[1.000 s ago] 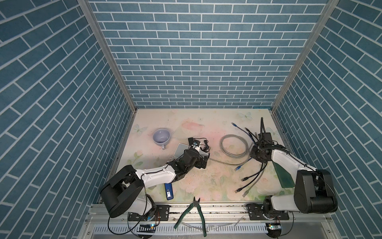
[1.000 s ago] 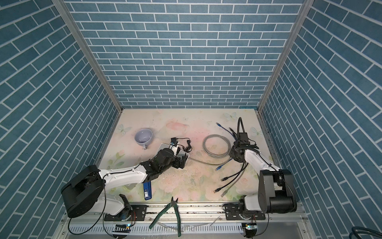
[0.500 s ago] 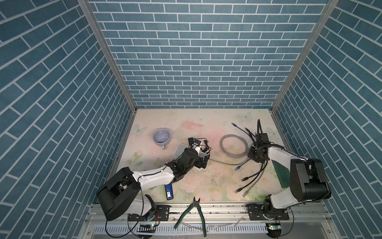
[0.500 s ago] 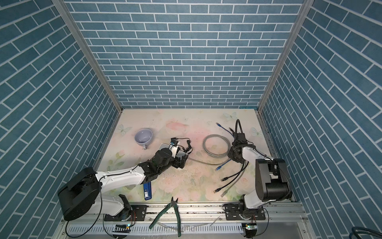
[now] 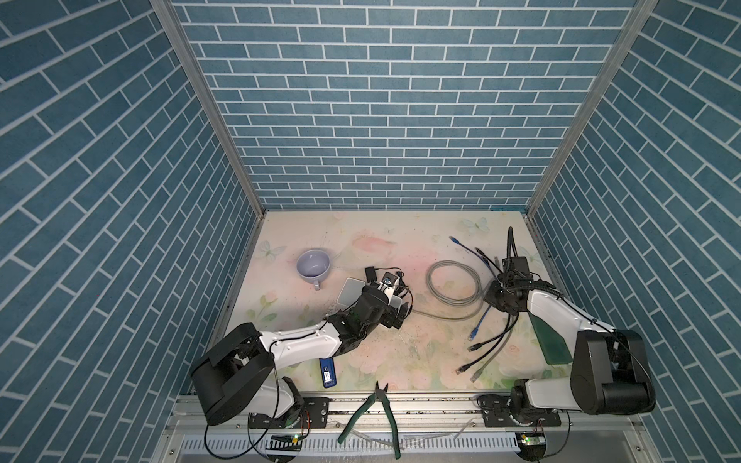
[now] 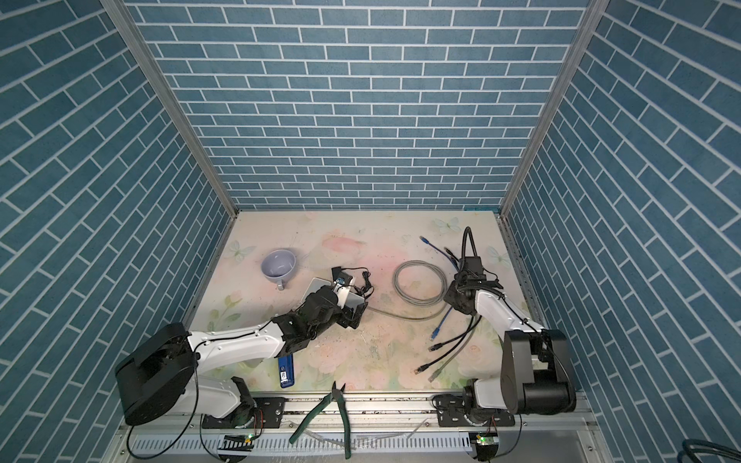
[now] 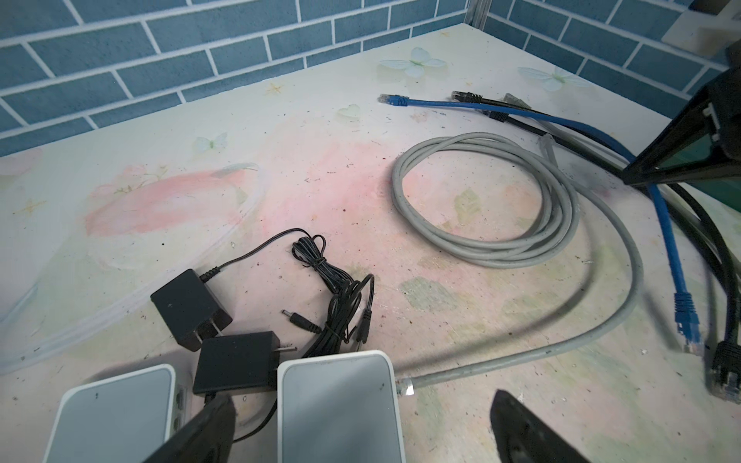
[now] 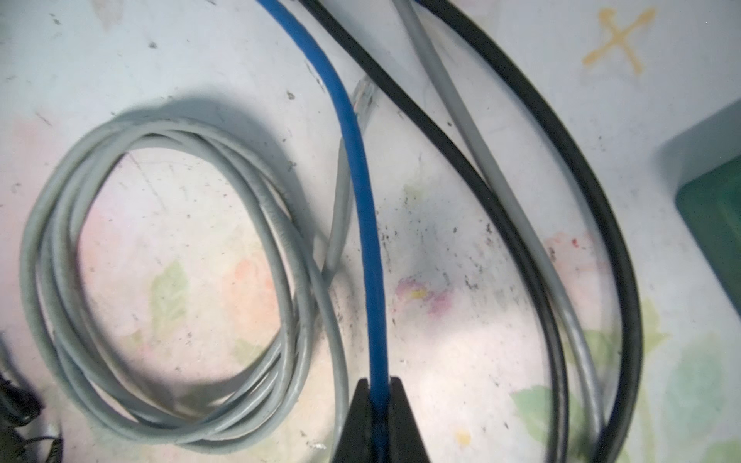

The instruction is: Insert the plug into the switch port

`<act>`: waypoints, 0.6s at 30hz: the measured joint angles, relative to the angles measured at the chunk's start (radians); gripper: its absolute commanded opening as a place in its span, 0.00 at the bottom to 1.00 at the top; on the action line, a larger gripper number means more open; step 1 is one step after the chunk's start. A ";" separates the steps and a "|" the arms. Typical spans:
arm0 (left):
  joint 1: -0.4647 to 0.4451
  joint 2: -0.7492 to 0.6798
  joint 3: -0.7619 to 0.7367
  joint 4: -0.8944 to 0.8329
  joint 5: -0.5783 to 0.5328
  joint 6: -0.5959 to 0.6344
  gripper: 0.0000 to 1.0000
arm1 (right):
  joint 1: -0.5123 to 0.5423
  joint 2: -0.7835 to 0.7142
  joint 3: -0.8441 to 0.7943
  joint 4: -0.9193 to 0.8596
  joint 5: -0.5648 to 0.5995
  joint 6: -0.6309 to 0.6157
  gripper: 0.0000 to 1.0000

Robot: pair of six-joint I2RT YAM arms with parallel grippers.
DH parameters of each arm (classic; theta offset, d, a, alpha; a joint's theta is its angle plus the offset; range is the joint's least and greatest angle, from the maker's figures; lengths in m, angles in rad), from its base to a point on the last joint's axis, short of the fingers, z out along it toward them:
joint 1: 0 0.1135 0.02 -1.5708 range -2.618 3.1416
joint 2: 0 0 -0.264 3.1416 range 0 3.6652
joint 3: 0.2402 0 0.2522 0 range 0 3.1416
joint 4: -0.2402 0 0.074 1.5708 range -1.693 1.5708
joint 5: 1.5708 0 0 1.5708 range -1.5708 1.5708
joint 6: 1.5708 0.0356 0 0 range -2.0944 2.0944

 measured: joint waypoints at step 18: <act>-0.184 0.220 0.226 0.007 0.128 0.112 0.97 | 0.000 -0.096 0.001 0.009 -0.085 0.082 0.00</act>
